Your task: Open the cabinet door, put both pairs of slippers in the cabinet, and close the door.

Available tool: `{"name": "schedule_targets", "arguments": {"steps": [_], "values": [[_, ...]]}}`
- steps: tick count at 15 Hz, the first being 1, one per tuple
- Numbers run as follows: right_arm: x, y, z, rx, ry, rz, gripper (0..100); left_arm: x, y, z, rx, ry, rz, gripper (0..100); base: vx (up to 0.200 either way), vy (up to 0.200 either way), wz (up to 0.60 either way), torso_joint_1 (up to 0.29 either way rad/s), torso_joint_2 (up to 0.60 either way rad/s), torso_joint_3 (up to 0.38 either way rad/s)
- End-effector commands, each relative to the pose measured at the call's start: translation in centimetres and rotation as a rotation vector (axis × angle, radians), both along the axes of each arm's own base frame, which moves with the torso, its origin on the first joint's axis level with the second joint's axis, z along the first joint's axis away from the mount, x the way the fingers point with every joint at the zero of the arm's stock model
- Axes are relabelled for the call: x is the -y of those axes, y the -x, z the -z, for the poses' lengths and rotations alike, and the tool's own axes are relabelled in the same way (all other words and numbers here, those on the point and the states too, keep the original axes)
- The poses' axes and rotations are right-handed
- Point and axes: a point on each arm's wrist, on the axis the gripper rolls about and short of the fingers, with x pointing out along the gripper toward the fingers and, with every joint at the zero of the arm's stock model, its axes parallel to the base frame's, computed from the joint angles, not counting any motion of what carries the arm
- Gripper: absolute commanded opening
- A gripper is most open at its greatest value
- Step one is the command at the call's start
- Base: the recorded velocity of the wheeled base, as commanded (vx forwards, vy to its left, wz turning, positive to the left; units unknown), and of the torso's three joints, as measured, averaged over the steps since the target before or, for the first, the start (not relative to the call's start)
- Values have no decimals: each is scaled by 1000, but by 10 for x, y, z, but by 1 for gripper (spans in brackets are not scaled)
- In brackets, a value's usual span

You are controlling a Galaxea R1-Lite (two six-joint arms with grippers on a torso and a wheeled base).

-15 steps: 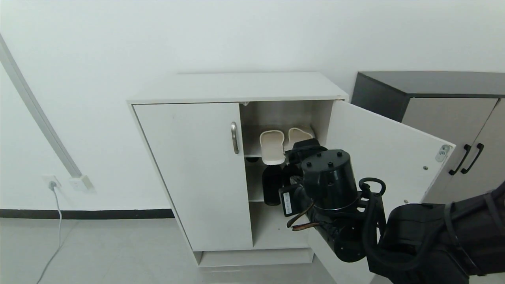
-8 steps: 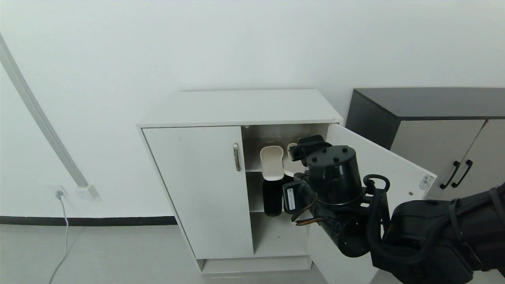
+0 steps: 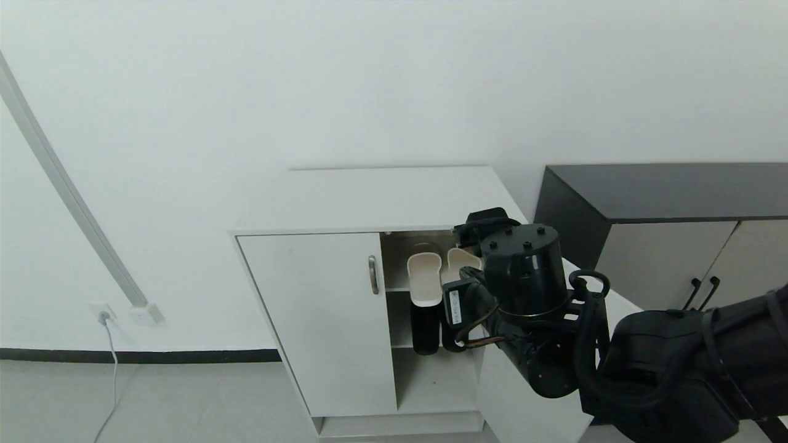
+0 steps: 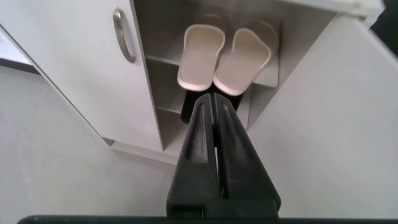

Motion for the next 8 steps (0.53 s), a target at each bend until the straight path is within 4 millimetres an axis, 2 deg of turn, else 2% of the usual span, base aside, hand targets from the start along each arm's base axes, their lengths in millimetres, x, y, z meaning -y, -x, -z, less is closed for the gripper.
{"name": "schedule_targets", "arguments": {"steps": [1, 5, 8], "values": [[1, 1, 1, -4, 3, -1, 0, 0, 0, 0, -1, 0, -1, 0, 0, 0, 0, 232, -559, -315], [2, -1, 3, -6, 6, 7, 0, 0, 0, 0, -2, 0, -1, 0, 0, 0, 0, 255, -582, -331], [10, -11, 3, -8, 9, 39, 0, 0, 0, 0, -1, 0, -1, 0, 0, 0, 0, 264, -590, -320]]}}
